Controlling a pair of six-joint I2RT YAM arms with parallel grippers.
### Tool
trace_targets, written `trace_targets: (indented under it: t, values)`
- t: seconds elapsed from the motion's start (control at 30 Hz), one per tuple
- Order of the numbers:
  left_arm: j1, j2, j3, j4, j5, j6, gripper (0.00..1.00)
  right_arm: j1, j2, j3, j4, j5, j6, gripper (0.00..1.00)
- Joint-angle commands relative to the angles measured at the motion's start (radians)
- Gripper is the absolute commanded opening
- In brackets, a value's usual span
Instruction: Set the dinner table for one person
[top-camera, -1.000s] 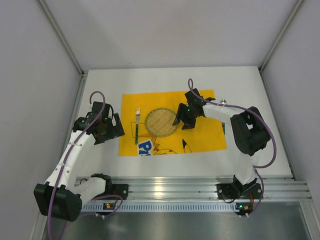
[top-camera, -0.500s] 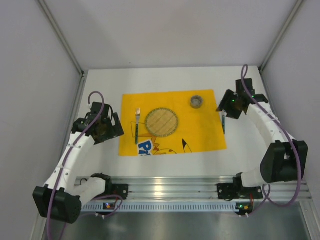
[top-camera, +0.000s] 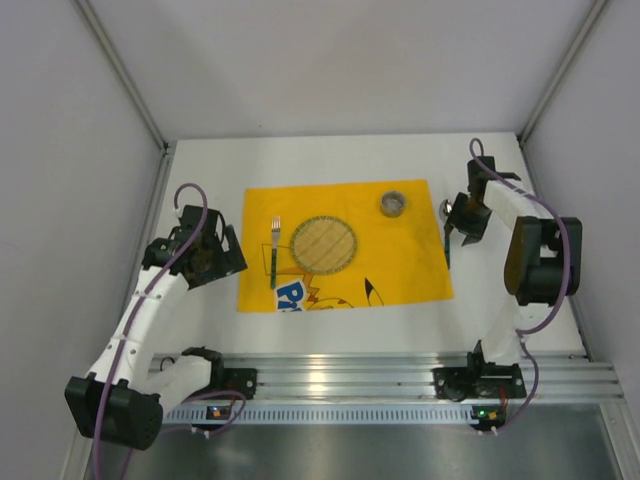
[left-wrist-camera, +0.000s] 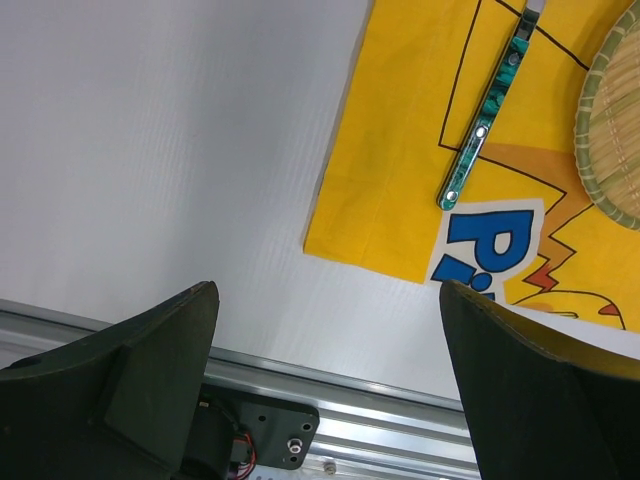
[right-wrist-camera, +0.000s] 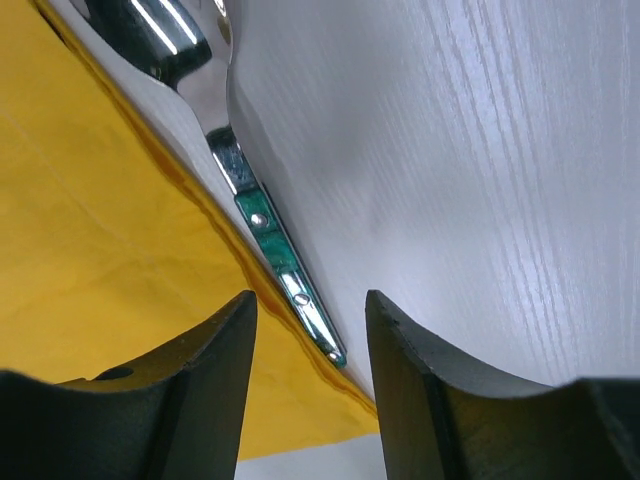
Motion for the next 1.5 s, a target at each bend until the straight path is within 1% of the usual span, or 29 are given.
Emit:
trace_targets:
  t: [0.0,0.23,0.53,0.67,1.03,1.2,1.23,1.33,1.37,1.47]
  values:
    - [-0.007,-0.010,-0.003,0.017,-0.023,-0.011,0.97,-0.015,0.037,0.077,-0.006,0.033,-0.030,0.47]
    - [-0.005,-0.006,-0.001,0.011,-0.052,-0.027,0.97,-0.019,0.129,0.140,-0.004,0.010,-0.031,0.44]
    - [-0.005,-0.003,0.002,0.000,-0.084,-0.047,0.97,-0.013,0.203,0.190,0.001,-0.013,-0.051,0.44]
    - [-0.007,0.002,0.002,-0.003,-0.096,-0.054,0.97,-0.006,0.200,0.198,0.033,-0.088,-0.070,0.44]
    - [-0.014,0.006,0.005,-0.012,-0.122,-0.070,0.97,0.002,0.182,0.220,0.067,-0.099,-0.102,0.43]
    - [-0.019,0.011,0.005,-0.015,-0.127,-0.074,0.97,0.004,0.218,0.232,0.053,-0.093,-0.102,0.41]
    - [-0.020,0.014,0.005,-0.017,-0.128,-0.074,0.97,0.007,0.228,0.232,0.053,-0.088,-0.102,0.40]
    - [-0.023,0.017,0.005,-0.018,-0.130,-0.076,0.97,0.011,0.254,0.241,0.044,-0.079,-0.100,0.31]
    - [-0.025,0.019,0.005,-0.018,-0.130,-0.076,0.97,0.011,0.263,0.249,0.039,-0.073,-0.099,0.27]
    - [-0.034,0.026,0.005,-0.020,-0.131,-0.077,0.97,0.013,0.281,0.255,0.027,-0.052,-0.099,0.22]
